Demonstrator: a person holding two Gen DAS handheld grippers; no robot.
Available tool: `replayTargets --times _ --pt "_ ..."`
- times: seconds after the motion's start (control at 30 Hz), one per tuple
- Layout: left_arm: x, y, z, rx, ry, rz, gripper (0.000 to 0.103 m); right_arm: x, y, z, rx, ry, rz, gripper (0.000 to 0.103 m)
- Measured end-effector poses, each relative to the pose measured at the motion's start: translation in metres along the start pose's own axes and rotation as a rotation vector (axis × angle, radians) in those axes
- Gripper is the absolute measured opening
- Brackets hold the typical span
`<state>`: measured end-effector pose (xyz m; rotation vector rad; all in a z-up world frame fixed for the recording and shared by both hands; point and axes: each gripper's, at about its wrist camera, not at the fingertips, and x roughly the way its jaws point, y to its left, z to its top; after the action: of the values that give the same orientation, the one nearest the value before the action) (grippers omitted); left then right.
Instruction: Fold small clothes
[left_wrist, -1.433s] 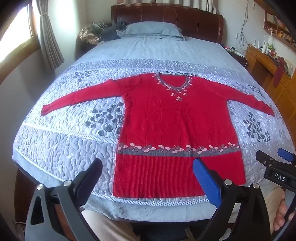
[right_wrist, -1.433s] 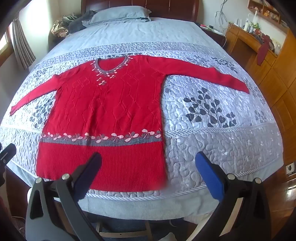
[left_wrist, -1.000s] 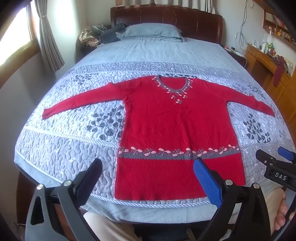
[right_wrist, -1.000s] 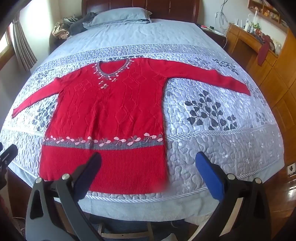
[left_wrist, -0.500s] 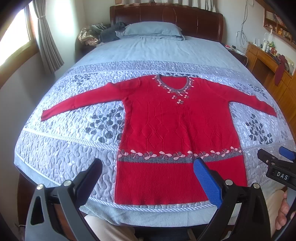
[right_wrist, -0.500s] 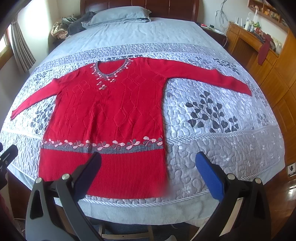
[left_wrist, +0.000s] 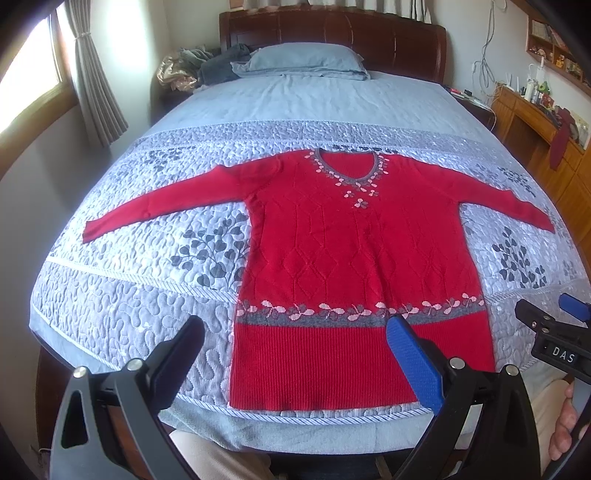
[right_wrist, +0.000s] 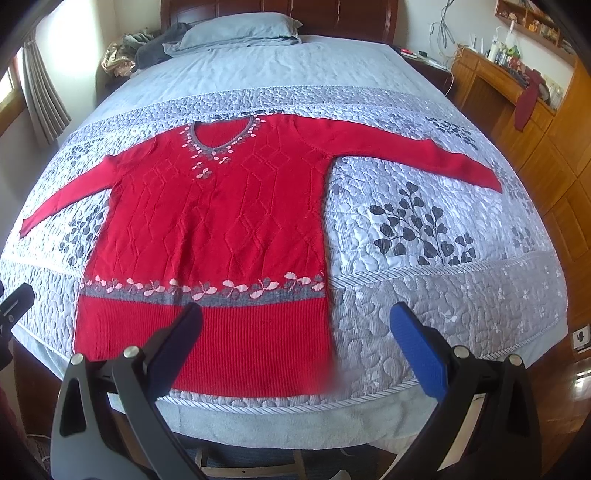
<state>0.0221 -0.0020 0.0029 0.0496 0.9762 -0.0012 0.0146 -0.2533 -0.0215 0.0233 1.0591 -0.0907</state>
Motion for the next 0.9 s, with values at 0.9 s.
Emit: replayTargets --times 0.9 --pt "0.0027 0.0018 0.0001 0.002 0.005 0.004 0.099 0.0024 -0.0028 -0.0011 0.001 0.0 -0.005 0.101"
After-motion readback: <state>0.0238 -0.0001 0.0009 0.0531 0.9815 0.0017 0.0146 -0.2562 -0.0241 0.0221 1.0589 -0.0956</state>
